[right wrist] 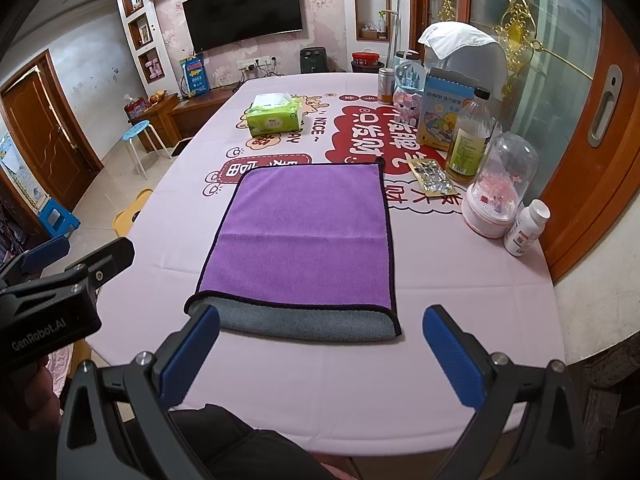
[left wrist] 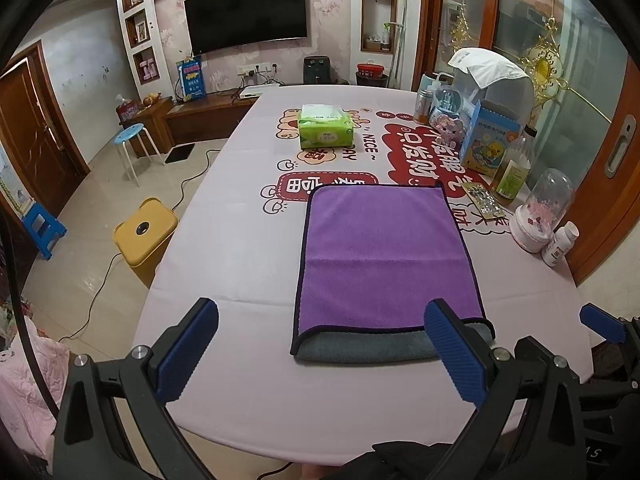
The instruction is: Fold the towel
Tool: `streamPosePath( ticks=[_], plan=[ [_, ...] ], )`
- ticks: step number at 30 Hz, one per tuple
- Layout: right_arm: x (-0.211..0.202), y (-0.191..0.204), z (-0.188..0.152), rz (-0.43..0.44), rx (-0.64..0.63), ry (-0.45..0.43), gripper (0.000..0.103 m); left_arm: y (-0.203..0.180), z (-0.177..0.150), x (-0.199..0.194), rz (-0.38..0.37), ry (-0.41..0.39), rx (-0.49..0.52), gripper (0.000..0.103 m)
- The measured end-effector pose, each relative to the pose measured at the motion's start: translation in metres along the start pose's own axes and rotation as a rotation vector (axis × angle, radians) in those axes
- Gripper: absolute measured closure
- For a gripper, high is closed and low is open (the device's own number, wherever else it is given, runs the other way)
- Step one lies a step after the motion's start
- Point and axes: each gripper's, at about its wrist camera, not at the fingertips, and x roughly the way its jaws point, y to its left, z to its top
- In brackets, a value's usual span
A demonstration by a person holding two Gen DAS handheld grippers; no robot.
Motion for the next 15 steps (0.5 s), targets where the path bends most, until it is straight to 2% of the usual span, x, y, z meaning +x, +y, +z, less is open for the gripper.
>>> streamPosePath(
  ticks=[15],
  plan=[
    [0.0003,-0.0033,0.0018,0.001,-0.001,0.003,0.001,-0.0019,-0.0023,0.0049,0.002,0.014,0.001,0.001]
  ],
)
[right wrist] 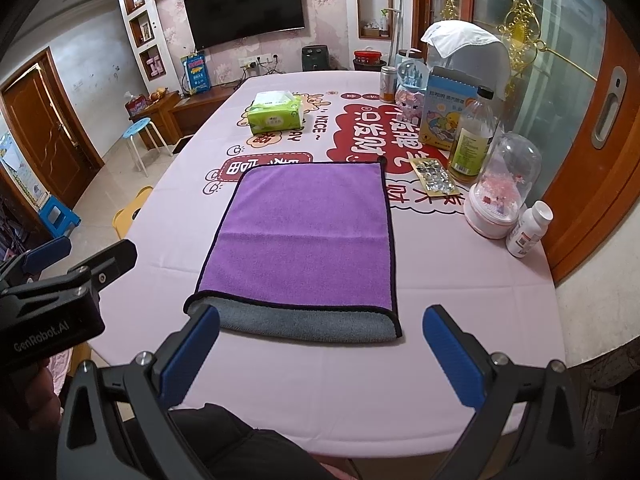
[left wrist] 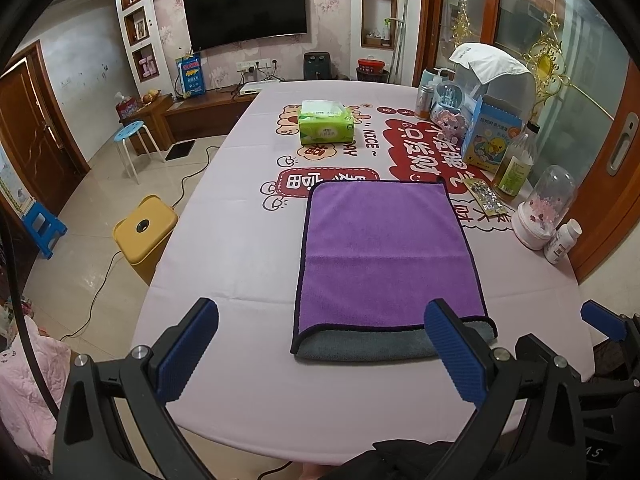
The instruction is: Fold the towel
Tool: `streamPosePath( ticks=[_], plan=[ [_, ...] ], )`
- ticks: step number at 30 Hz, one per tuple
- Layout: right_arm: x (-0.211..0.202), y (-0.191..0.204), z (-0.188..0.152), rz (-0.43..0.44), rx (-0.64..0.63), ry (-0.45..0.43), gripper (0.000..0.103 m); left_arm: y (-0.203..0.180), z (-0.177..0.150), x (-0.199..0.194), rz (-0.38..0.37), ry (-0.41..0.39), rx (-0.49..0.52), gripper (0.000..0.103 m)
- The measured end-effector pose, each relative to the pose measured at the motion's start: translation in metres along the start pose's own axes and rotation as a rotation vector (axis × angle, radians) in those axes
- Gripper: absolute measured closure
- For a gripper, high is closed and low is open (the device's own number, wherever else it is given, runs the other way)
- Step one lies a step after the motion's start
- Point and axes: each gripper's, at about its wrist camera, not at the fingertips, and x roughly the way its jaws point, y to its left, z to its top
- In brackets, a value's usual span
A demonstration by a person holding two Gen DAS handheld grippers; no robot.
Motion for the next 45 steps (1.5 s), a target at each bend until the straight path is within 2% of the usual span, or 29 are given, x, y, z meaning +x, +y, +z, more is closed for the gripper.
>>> streamPosePath(
  ticks=[11,21,28,35,45],
  plan=[
    [0.004,0.01,-0.001,0.003,0.004,0.008,0.001,0.004,-0.001,0.006,-0.001,0.019,-0.001,0.001],
    [0.013,-0.002,0.002,0.034,0.024,0.022,0.001,0.008,0.003,0.014,-0.013,0.06,0.001,0.001],
    [0.024,-0.011,0.003,0.052,0.07,0.06,0.001,0.013,0.005,0.034,-0.03,0.138,0.006,0.001],
    [0.037,-0.028,0.005,0.082,0.133,0.109,0.001,0.016,0.003,0.064,-0.061,0.249,0.027,0.001],
    [0.064,-0.055,0.004,0.039,0.196,0.169,0.001,0.019,-0.001,0.105,-0.07,0.354,0.064,0.001]
  ],
)
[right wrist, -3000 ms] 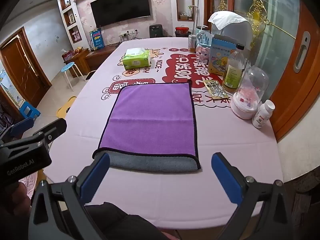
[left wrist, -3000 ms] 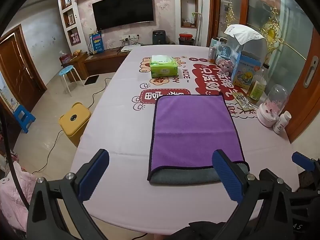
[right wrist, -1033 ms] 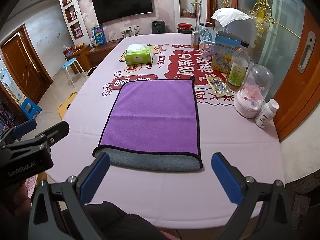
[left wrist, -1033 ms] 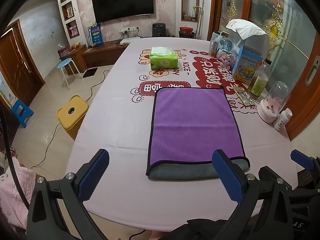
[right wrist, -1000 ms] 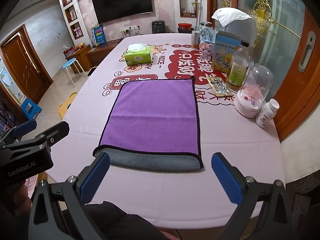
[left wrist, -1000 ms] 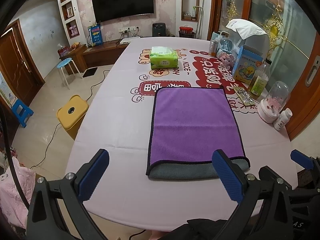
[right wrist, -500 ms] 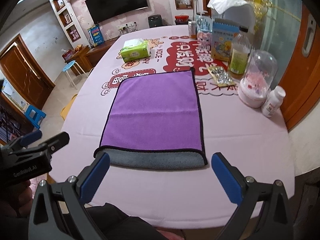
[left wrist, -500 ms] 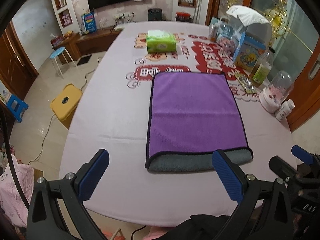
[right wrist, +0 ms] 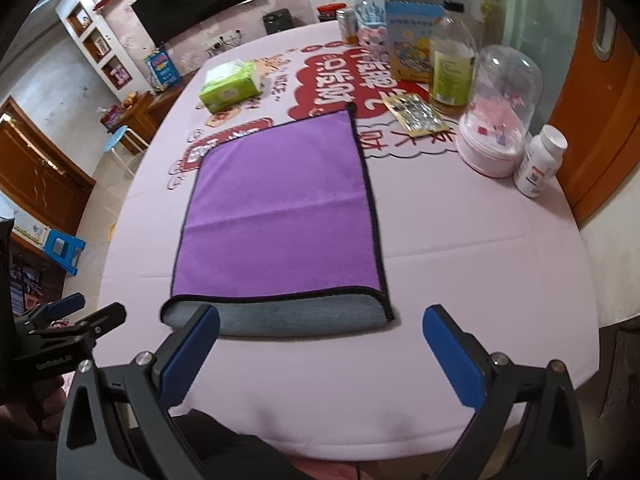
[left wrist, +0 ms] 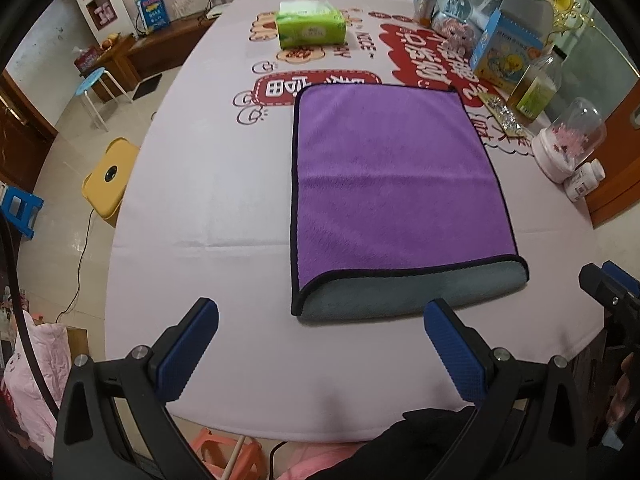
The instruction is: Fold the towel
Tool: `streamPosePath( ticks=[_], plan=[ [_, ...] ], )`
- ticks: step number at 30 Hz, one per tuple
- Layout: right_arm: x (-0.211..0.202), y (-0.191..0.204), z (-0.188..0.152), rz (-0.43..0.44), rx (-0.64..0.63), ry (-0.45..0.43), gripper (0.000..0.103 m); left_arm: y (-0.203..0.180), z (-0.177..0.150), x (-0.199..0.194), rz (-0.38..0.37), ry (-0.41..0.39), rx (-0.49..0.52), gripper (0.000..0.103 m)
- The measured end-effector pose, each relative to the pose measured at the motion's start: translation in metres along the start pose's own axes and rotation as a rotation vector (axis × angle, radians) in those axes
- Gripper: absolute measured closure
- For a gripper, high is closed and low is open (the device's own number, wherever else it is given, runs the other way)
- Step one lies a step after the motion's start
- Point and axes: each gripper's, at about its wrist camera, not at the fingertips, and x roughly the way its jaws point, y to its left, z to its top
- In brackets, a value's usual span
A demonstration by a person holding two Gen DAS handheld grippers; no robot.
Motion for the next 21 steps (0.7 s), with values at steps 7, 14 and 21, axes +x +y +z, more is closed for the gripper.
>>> streamPosePath(
  ticks=[7,14,21],
  plan=[
    [0.024,-0.014,0.0,-0.027,-0.03,0.009,0.006,0.007,0.006,0.026,-0.025,0.026,0.031,0.001],
    [0.053,-0.027,-0.005,-0.019,-0.088,0.024,0.01,0.013,0.01,0.057,-0.067,0.067,0.044,0.001],
    [0.079,-0.041,-0.008,0.061,-0.074,0.054,0.016,0.014,0.012,0.081,-0.118,0.076,0.066,0.001]
  ],
)
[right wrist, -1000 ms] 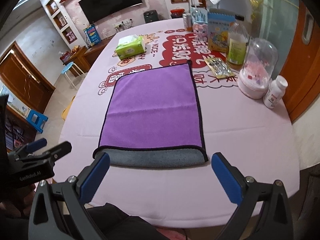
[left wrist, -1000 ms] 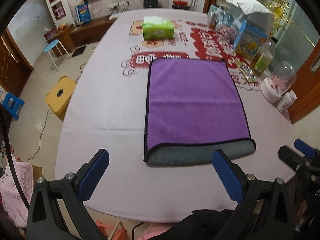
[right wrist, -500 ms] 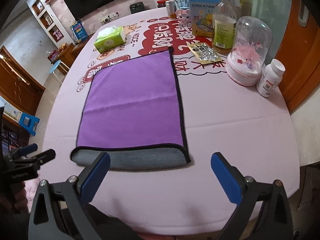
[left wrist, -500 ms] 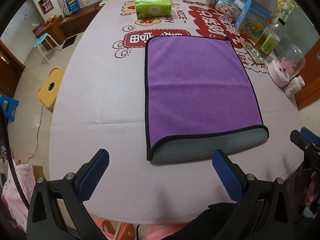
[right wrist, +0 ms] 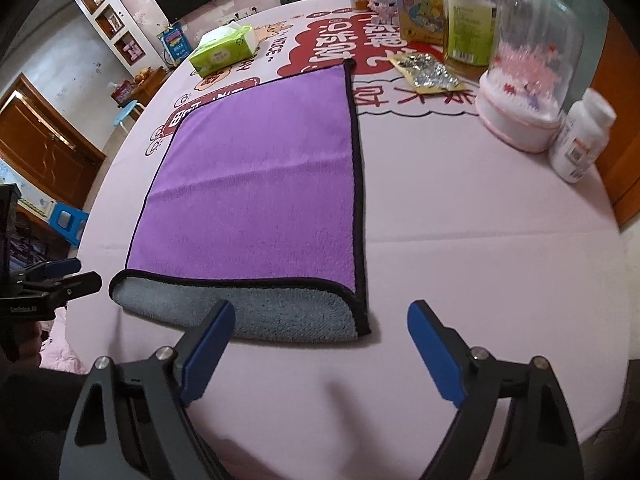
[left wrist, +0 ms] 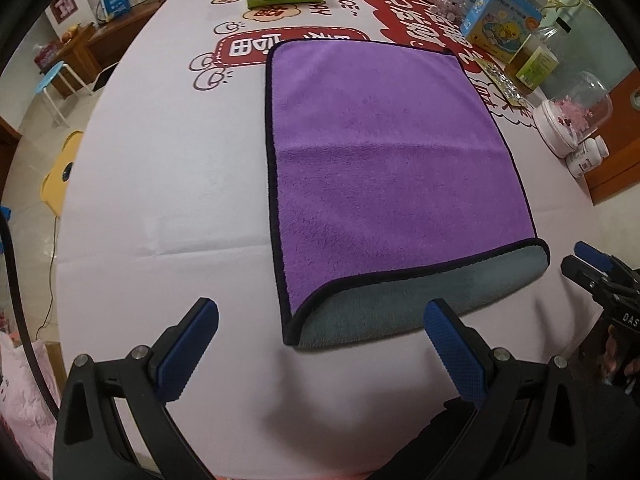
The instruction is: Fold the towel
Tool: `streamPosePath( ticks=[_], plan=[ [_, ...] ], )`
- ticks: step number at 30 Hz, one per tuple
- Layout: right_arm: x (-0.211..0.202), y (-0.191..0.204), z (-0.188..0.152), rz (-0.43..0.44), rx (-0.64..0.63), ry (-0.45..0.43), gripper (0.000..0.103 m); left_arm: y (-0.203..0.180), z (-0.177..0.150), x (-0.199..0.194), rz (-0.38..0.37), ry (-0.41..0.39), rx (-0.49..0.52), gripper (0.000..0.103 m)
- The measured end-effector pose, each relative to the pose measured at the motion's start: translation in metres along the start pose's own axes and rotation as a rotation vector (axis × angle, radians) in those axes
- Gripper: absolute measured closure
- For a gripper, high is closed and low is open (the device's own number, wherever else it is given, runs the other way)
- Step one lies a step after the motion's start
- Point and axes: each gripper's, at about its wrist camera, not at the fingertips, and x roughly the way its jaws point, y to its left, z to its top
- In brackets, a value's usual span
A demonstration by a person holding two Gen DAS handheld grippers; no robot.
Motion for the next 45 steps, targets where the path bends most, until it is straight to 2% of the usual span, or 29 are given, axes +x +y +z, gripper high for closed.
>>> streamPosePath(
  ticks=[6,15,22,30,37,40,45],
  plan=[
    [0.014,-0.006,-0.001,0.023,-0.032,-0.004,0.023,0.003,0.005,0.012,-0.026,-0.006,0.021,0.002],
    [0.034,-0.013,-0.001,0.029,-0.044,0.033,0.048,0.004,0.012,0.029,-0.045,0.03,0.017,0.011],
    [0.039,-0.012,0.0,0.027,-0.062,0.044,0.063,0.001,0.012,0.04,-0.063,0.052,0.024,0.026],
    [0.039,-0.009,-0.001,0.01,-0.092,0.052,0.069,0.001,0.009,0.047,-0.075,0.07,0.007,0.047],
    [0.037,-0.008,-0.003,0.0,-0.102,0.046,0.076,0.002,0.006,0.05,-0.1,0.089,0.005,0.072],
    [0.037,-0.007,-0.004,-0.002,-0.108,0.048,0.076,0.002,0.005,0.05,-0.1,0.095,0.004,0.073],
    [0.036,-0.004,-0.005,-0.02,-0.127,0.049,0.083,0.004,0.002,0.052,-0.08,0.109,-0.007,0.088]
  ],
)
